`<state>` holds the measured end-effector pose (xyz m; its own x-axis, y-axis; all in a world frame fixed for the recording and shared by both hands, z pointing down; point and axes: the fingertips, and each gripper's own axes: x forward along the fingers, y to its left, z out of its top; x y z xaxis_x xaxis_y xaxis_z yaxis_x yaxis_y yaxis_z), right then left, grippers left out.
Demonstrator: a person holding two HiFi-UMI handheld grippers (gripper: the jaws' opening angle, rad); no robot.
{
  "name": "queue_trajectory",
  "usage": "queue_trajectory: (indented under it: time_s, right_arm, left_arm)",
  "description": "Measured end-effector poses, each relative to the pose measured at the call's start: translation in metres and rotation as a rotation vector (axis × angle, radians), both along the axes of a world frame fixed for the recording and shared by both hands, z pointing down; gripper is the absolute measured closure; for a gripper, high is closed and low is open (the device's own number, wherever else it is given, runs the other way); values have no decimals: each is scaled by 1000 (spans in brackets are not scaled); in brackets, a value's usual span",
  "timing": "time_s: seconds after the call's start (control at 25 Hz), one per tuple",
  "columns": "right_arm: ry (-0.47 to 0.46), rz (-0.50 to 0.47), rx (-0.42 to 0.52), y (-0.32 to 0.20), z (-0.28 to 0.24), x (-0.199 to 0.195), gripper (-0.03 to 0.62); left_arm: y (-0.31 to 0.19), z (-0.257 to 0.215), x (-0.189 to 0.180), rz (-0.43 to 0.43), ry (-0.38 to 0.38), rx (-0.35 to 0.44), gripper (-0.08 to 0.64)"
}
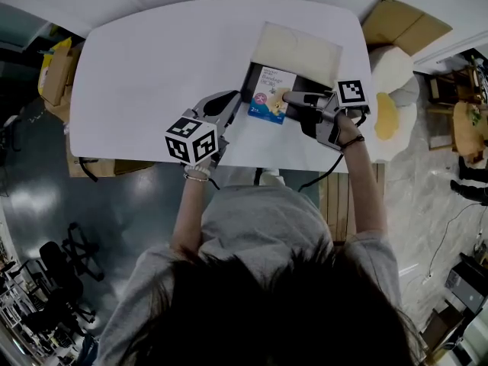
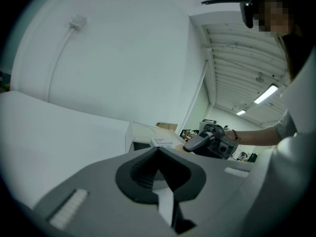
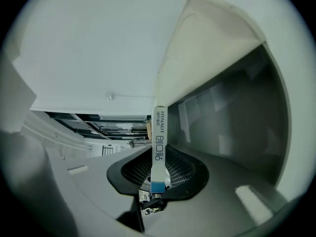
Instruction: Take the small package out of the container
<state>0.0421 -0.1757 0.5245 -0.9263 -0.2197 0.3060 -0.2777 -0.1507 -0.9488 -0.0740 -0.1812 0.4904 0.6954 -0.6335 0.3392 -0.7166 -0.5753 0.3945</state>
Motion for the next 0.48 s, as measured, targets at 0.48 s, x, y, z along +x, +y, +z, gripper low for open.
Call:
queue_trajectory:
  time_s: [0.48]
  right_arm:
    - [116,-25,242,9,-38,9,495]
  left_arm:
    - [15,-29,-1,-45,1,76,569]
